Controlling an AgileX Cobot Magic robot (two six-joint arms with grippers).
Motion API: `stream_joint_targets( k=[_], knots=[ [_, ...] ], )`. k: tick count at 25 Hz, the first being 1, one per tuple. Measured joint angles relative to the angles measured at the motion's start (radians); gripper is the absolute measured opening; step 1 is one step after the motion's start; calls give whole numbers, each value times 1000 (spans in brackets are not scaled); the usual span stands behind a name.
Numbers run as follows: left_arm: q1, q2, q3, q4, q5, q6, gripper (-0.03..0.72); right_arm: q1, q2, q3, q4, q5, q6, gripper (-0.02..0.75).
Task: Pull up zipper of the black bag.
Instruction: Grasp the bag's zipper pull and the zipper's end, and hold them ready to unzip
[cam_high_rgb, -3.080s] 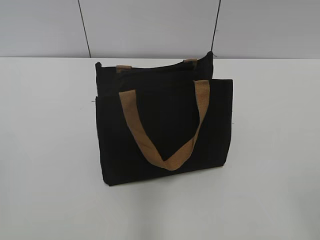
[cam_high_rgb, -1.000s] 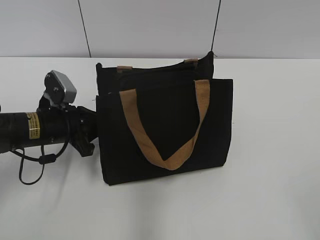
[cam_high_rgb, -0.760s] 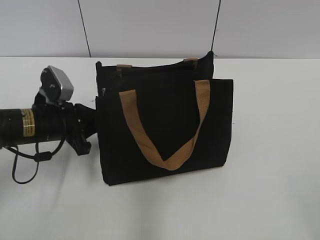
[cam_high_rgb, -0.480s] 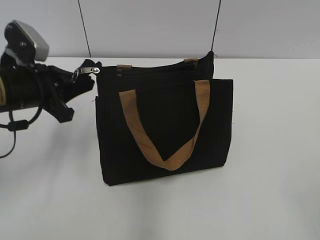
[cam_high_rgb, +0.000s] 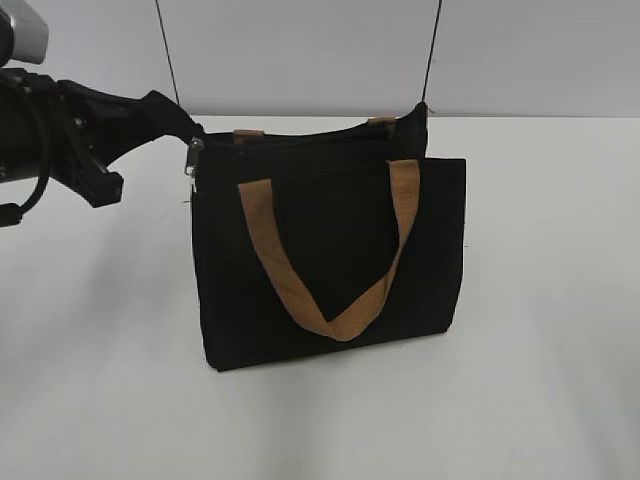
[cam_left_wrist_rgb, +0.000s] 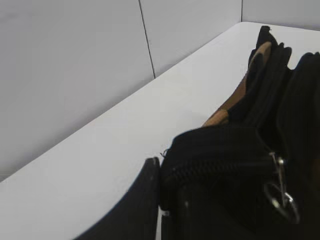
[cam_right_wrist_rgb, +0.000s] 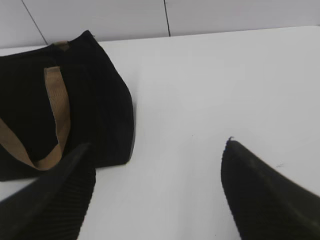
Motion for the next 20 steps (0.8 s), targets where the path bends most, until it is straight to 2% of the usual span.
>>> stream_joint_targets(
  k=[2,6,8,10,16,20],
  knots=[
    [-1,0,-2,5,3,-10,20,5,133,-26,67,-30,-111,593],
    [-4,0,-6,12,3,-12,20,6,419,-112,289,-63,-390,593],
    [-5,0,-7,14,3,-13,20,25,558,-162,374,-69,-460,593],
    [-5,0,-7,15,3,-14,20,74,715,-221,402,-83,-483,593],
    [-5,0,-8,17,5,-14,20,370,1014,-399,418,-223,-468,586],
    [-5,0,-11,9,6,-14,20,546,1210,-547,424,-277,-414,481]
  ],
)
